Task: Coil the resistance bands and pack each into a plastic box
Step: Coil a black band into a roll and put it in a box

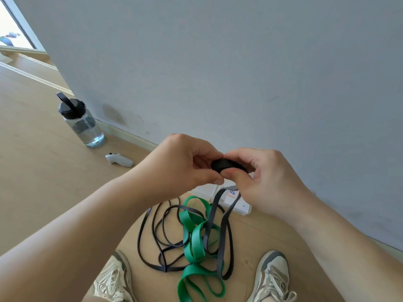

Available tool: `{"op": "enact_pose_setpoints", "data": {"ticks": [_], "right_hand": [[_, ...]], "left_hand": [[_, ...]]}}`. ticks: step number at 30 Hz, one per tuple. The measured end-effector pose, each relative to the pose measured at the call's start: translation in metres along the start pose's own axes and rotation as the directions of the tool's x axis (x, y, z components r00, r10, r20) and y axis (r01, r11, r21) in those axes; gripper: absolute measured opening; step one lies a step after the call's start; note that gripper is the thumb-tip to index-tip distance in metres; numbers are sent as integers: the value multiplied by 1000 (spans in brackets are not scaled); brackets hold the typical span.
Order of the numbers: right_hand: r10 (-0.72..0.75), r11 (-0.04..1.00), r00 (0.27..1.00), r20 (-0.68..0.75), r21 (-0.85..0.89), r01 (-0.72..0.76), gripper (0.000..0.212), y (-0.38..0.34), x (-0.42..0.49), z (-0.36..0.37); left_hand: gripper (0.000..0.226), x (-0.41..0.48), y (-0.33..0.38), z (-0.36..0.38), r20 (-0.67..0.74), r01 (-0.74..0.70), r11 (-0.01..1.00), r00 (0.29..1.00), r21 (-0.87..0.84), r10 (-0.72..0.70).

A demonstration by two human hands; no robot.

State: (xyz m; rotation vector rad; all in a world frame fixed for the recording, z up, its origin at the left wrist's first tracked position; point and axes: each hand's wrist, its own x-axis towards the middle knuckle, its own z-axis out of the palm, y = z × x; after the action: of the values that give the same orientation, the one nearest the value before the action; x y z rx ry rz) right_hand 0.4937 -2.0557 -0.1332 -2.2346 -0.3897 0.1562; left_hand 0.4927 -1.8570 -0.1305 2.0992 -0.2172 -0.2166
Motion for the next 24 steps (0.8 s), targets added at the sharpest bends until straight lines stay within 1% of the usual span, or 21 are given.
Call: {"op": "enact_pose_setpoints", "data": {"ticks": [2, 5, 9, 10, 12, 15, 18, 20, 22, 24], "right_hand": [[66, 988, 997, 40, 138, -71, 30, 0, 1, -2], [130, 952, 990, 51, 271, -139, 23, 3, 3, -5], [205, 852, 977, 55, 481, -205, 20, 3, 7, -4], [215, 815, 975, 63, 538, -215, 22, 3, 8, -3], [221, 751, 973, 71, 623, -217, 34, 4, 9, 0], [237, 710, 971, 31, 677, -195, 42, 3, 10, 4], [217, 713, 976, -5, 684, -155, 36, 2, 11, 1], [193, 701, 981, -6, 700, -133, 33, -2, 9, -2], [177, 681, 984, -7, 723, -117, 36, -4, 7, -3], [197, 607, 980, 1, 785, -123, 35, -5, 7, -2]], "left_hand": [[25, -2, 3, -4, 22, 11, 1000, 1000, -1, -11], [20, -1, 7, -7, 36, -7, 999, 999, 34, 5], [17, 0, 7, -15, 19, -28, 999, 999, 24, 28], [18, 0, 7, -17, 6, -31, 999, 1000, 22, 31], [17, 0, 5, -20, -15, -25, 1000, 1000, 9, 25], [14, 0, 3, -16, -51, -1, 999, 999, -40, -1], [12, 2, 0, -9, -70, 18, 990, 997, -139, -28], [12, 2, -1, -8, -70, 22, 963, 997, -268, -42], [14, 3, -2, -7, -69, 16, 899, 996, -438, -51], [18, 2, 0, -2, -51, 20, 808, 997, -588, -62]]}}
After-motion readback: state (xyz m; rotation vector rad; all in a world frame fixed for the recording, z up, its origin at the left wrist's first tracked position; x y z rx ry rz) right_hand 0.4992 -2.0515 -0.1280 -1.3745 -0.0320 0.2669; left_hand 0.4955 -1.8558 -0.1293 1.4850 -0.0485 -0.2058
